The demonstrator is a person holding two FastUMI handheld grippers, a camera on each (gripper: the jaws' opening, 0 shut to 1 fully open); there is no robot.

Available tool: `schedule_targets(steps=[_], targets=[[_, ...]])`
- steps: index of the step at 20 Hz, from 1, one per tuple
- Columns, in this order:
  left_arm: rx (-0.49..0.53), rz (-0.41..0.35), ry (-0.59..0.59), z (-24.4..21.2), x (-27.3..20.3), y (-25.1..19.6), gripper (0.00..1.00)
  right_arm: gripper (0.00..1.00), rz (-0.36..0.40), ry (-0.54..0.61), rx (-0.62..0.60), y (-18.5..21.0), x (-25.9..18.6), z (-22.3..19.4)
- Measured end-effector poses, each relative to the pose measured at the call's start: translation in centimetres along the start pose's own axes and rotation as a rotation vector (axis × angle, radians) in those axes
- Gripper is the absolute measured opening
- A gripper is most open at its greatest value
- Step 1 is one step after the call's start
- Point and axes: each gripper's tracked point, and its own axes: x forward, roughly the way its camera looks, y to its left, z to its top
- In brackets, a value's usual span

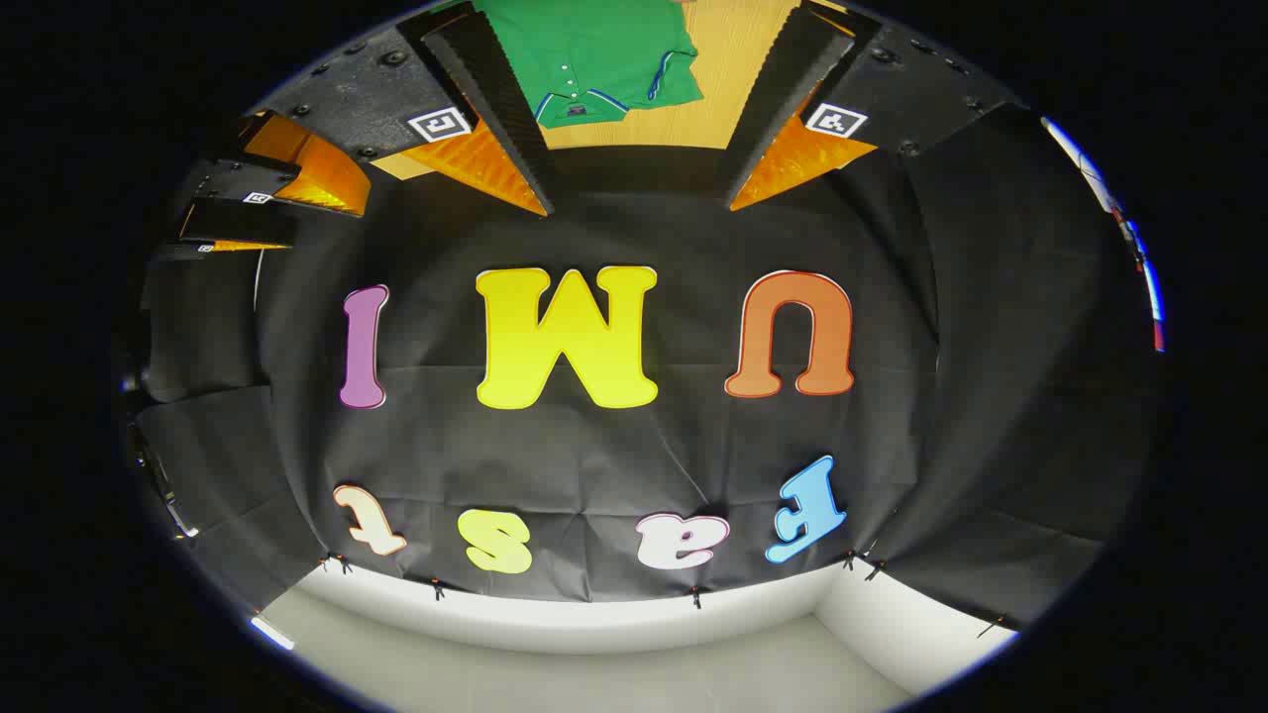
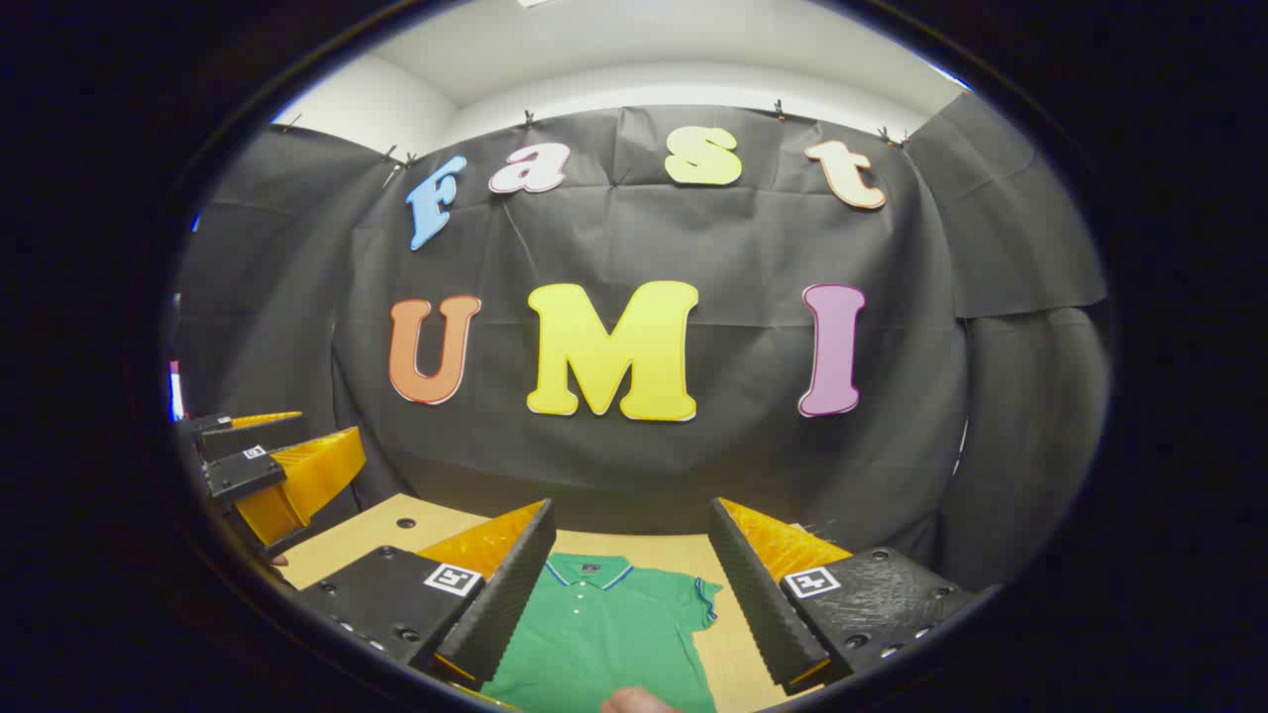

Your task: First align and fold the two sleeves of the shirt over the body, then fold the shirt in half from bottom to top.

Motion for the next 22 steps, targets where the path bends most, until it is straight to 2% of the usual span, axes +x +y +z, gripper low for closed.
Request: schedule_targets(steps=[10, 22], targets=[[0.0, -0.001, 0.017, -0.8, 0.9, -1.6, 1.0, 0.95, -0.011, -0.017, 0.009, -2.6, 1.1, 0.3], [-0.001, -0.004, 0.021, -1.0, 2.3, -4.0, 1.0, 0.96, 0.002, 0.028, 0.006, -5.4, 3.0, -1.0]])
